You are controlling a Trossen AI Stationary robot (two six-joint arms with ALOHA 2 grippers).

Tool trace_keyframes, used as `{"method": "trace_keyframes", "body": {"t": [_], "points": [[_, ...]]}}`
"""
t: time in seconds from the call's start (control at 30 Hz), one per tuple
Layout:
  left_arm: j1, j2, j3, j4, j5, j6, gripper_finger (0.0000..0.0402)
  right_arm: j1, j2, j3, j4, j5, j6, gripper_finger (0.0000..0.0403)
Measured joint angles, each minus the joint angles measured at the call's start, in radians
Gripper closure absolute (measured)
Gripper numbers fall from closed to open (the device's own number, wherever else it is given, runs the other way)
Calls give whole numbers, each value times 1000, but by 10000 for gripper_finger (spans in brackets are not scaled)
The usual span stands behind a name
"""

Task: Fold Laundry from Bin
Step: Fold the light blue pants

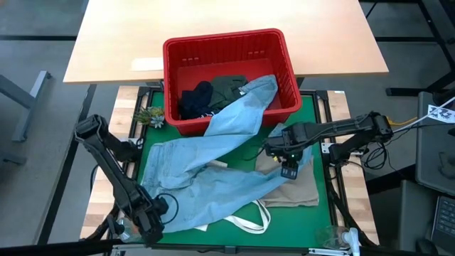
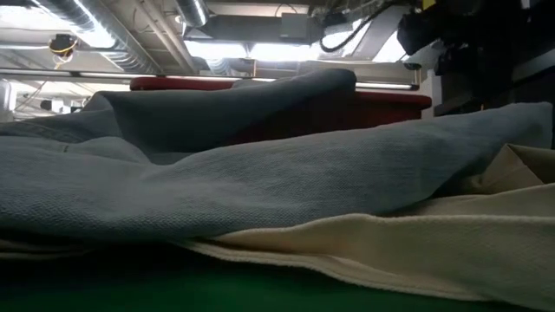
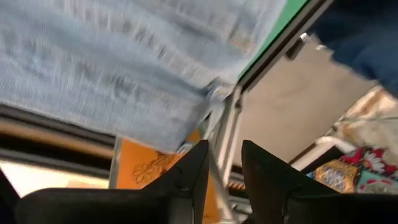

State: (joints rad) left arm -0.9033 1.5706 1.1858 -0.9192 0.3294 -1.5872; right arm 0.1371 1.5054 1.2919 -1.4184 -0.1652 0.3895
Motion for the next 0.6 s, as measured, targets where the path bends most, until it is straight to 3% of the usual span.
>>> {"method": "trace_keyframes", "body": {"t": [0.27,0.6], "points": [[61,-67,50,11,-207,1,311,0,-68,0,-157,213,-6,212],[192,-66,40,63,-600,56,311,1,-206,1,-142,218,43,212]]}}
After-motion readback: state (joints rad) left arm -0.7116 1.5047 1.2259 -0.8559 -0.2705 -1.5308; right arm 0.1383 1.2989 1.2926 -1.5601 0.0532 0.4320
